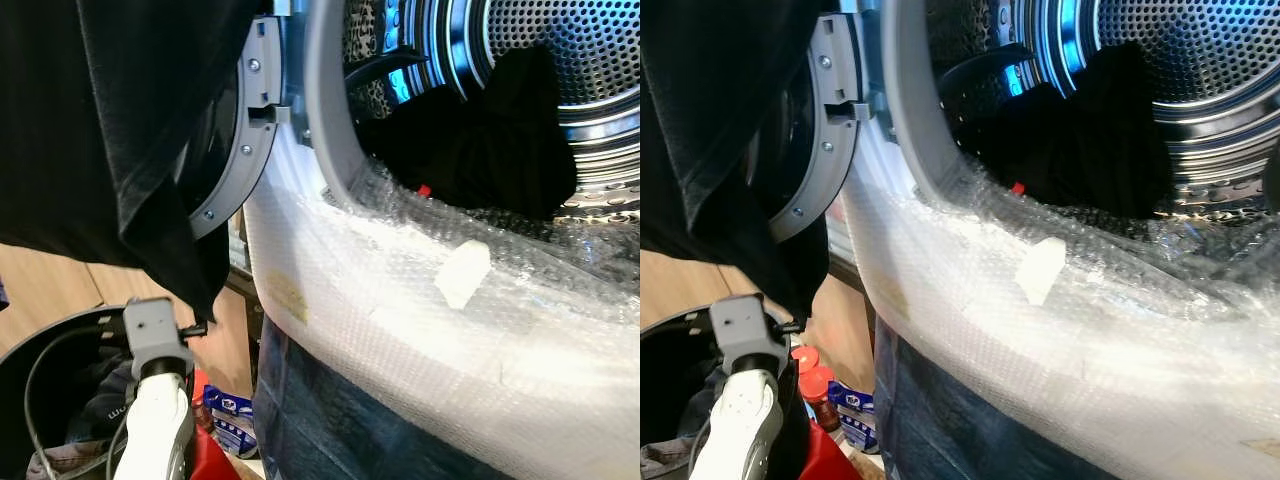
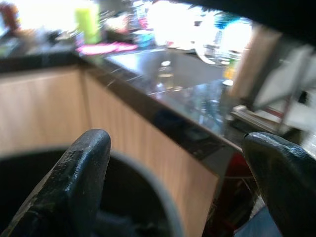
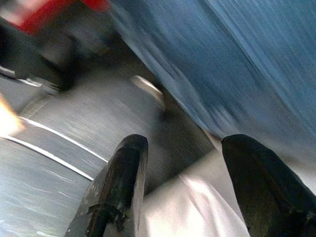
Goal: Clothes washing
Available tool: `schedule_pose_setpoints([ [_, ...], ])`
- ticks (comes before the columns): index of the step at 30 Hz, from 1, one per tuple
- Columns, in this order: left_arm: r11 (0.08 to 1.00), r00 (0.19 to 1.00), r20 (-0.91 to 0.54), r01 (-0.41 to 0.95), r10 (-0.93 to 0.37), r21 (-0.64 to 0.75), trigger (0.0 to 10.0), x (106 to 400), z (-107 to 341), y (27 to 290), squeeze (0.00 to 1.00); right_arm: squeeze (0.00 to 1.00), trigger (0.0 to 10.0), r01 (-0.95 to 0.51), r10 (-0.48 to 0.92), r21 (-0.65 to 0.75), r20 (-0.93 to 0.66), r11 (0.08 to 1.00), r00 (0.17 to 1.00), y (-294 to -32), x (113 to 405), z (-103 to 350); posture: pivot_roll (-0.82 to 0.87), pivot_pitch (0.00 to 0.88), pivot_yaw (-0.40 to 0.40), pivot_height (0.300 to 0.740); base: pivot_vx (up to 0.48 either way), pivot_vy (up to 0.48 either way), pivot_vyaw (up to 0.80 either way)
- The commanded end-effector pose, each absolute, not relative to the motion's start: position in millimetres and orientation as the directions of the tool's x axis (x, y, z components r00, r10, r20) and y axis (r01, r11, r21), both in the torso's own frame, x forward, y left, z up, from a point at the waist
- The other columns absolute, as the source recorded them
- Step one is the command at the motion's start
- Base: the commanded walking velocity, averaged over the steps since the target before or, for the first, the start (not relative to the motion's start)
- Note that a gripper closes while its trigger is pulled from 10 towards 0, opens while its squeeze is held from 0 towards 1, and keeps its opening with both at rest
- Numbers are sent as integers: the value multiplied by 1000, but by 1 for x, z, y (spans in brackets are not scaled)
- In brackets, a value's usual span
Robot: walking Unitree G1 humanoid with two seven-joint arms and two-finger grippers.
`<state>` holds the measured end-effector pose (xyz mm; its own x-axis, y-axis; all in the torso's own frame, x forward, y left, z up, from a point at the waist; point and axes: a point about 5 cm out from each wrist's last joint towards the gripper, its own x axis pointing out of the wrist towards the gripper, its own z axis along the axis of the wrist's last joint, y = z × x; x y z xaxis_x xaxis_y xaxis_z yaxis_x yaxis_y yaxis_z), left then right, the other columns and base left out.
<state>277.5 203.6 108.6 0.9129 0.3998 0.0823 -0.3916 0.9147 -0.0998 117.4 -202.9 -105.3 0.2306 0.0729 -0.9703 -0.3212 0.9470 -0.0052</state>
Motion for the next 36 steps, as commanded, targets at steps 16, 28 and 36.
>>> schedule_pose_setpoints([
  [16, 448, 660, -324, -720, 677, -530, 10000, 222, 72, 256, 1000, 0, 10000, -293, -1, -68, -975, 954, 223, -194, 113, -110, 38, 0, -5, 740, 0, 0, 0],
  [28, 449, 773, -367, -610, 517, -653, 10000, 239, 72, 256, 1000, 0, 10000, -275, -3, -73, -969, 959, 247, -200, 122, -107, 34, 0, -27, 740, 0, 0, 0],
  [36, 354, 769, -404, -604, 496, -714, 10000, 242, 69, 258, 1000, 0, 10000, -293, 9, -64, -970, 954, 241, -200, 123, -106, 24, 0, -32, 740, 0, 0, 0],
])
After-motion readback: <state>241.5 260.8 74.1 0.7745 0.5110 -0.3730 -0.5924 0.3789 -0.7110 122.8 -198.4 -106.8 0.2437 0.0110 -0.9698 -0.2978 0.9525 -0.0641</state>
